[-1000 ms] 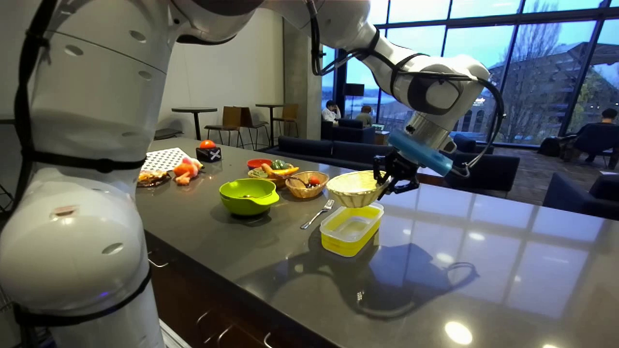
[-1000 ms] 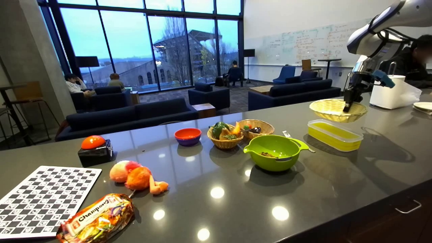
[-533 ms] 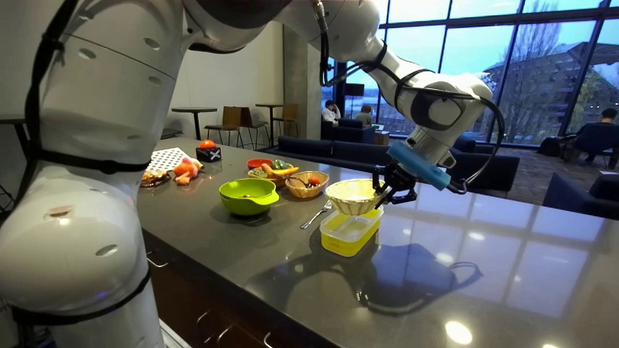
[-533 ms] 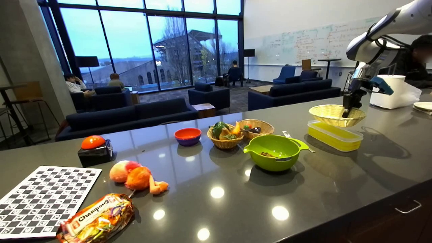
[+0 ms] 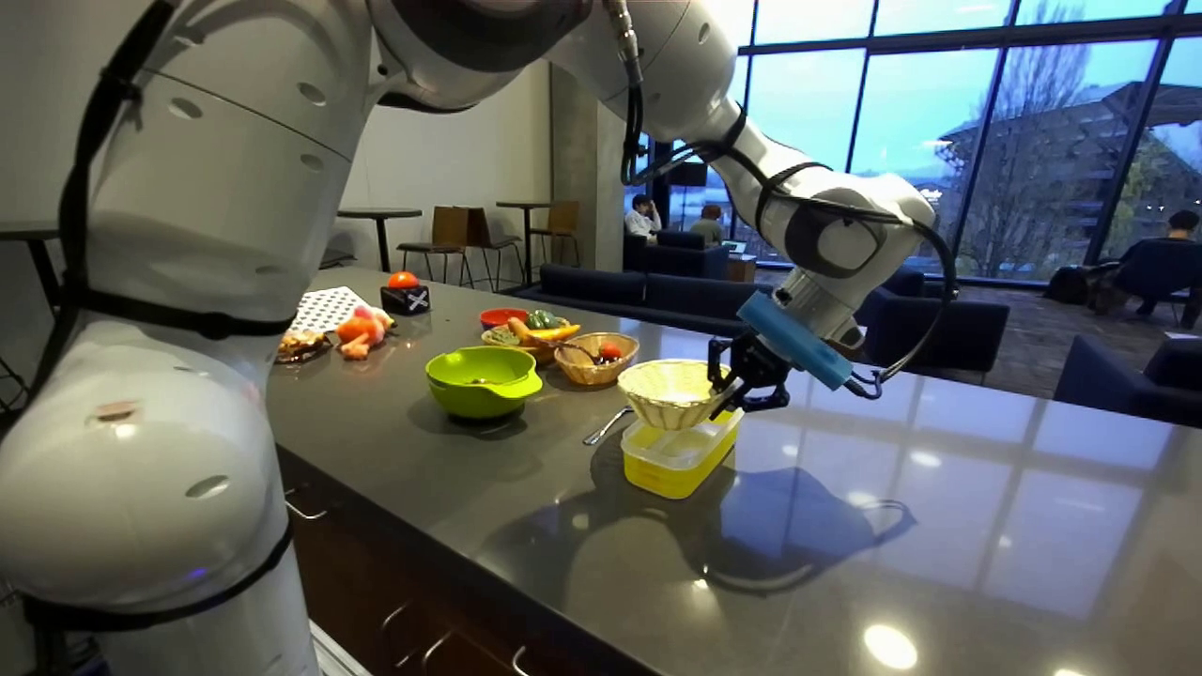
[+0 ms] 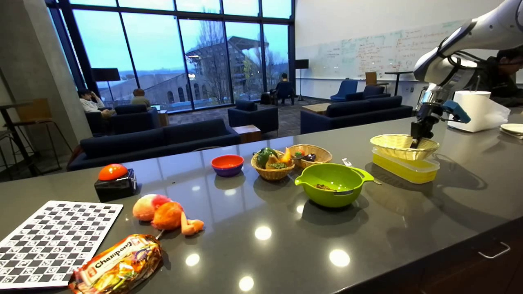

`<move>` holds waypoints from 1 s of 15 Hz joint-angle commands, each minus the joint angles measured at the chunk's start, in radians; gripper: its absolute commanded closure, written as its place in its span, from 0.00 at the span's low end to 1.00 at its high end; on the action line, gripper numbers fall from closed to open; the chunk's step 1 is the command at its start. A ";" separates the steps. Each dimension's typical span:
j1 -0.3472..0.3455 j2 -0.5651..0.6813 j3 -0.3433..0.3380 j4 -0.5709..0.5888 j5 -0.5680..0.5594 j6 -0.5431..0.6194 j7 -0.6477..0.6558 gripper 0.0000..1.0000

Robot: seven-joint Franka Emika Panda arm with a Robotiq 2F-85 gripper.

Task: Put the first right bowl in the second right bowl

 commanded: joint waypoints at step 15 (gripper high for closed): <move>-0.055 -0.029 0.006 -0.079 0.192 0.072 -0.030 0.98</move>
